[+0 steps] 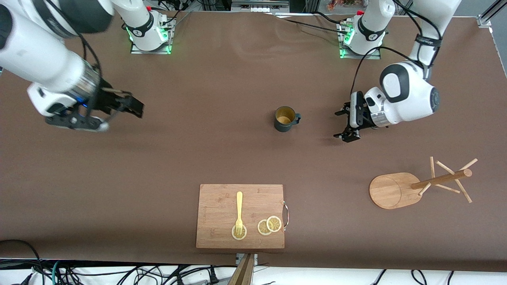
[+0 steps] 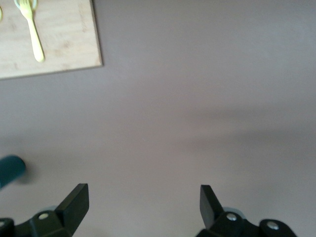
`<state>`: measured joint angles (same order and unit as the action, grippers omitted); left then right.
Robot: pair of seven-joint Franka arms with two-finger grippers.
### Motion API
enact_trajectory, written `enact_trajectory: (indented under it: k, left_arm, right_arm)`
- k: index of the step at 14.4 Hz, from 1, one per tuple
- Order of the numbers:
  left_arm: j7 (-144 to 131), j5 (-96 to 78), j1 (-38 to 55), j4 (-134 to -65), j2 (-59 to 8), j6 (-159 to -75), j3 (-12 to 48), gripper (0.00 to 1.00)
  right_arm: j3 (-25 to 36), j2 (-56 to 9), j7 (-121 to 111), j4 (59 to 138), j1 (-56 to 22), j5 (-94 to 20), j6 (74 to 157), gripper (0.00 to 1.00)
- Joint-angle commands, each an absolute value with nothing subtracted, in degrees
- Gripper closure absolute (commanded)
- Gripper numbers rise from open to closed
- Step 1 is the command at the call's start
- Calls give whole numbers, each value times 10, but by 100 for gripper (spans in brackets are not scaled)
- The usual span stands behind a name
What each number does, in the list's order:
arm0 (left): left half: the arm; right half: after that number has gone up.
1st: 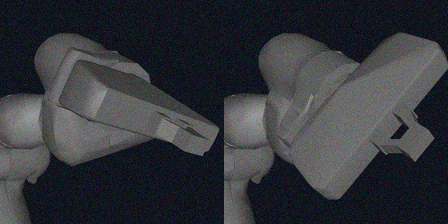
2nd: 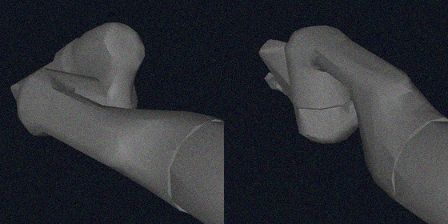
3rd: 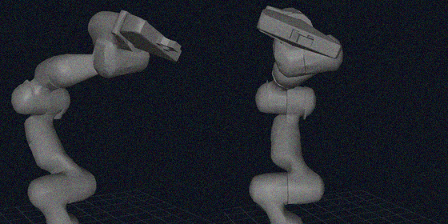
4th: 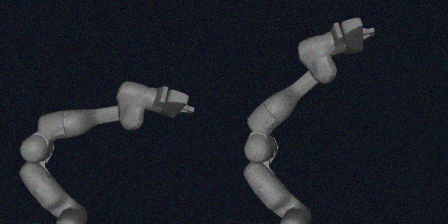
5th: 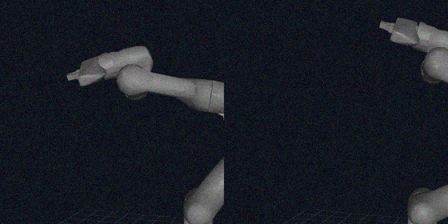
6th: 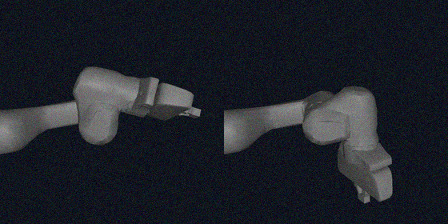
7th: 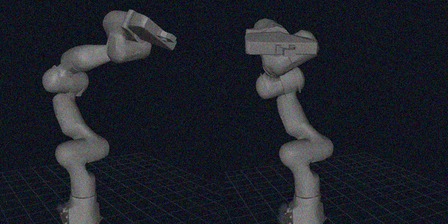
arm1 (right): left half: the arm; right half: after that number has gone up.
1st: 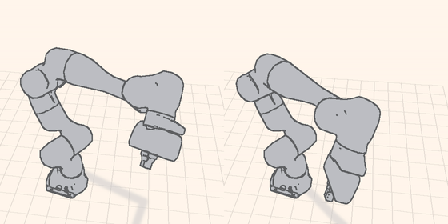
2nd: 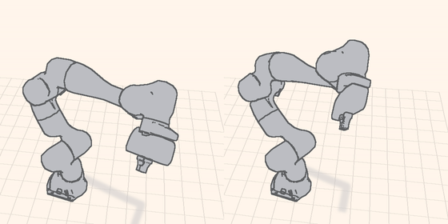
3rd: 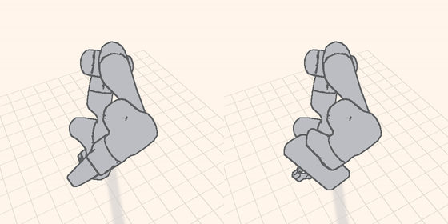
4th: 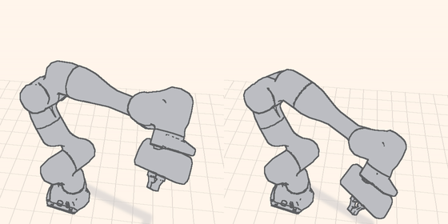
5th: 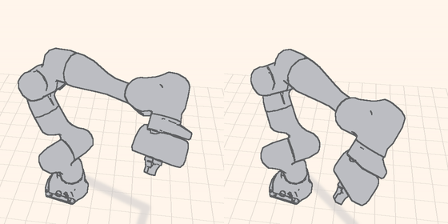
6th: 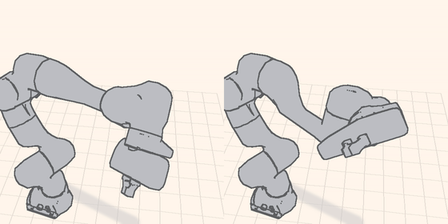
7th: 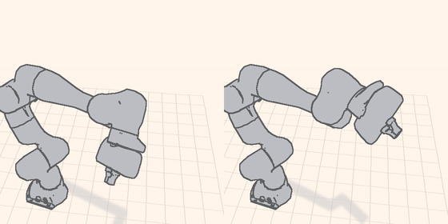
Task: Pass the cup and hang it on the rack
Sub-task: 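Set the mug down and open the right gripper while the left gripper approaches, then lower the left gripper onto the mug handle and close it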
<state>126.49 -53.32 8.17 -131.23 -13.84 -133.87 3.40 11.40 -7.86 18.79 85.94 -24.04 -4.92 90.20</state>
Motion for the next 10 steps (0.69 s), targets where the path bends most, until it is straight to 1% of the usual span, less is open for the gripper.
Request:
enact_trajectory:
  k: [1,2,4,5,7,8,10]
  left_arm:
    - [1370,-623,104,-1327,-170,-1379,42,0]
    - [1386,-658,104,-1335,-175,-1396,54,0]
    - [1416,-720,105,-1351,-177,-1422,78,0]
    - [1419,-743,106,-1357,-179,-1424,84,0]
    - [1421,-754,123,-1359,-187,-1426,85,0]
    - [1421,-758,127,-1359,-192,-1444,87,0]
    - [1421,-790,128,-1361,-202,-1468,109,0]
  right_arm:
    - [132,-40,133,894,-229,-52,883,0]
    - [118,-40,111,894,-193,-51,877,0]
    - [34,-33,95,895,-95,-50,875,0]
    - [-2,-31,95,895,-60,-47,874,1]
    - [-4,-27,98,895,-59,-35,867,0]
    - [-4,-28,99,893,-59,-33,867,1]
    - [-4,-28,98,893,-59,-33,867,0]
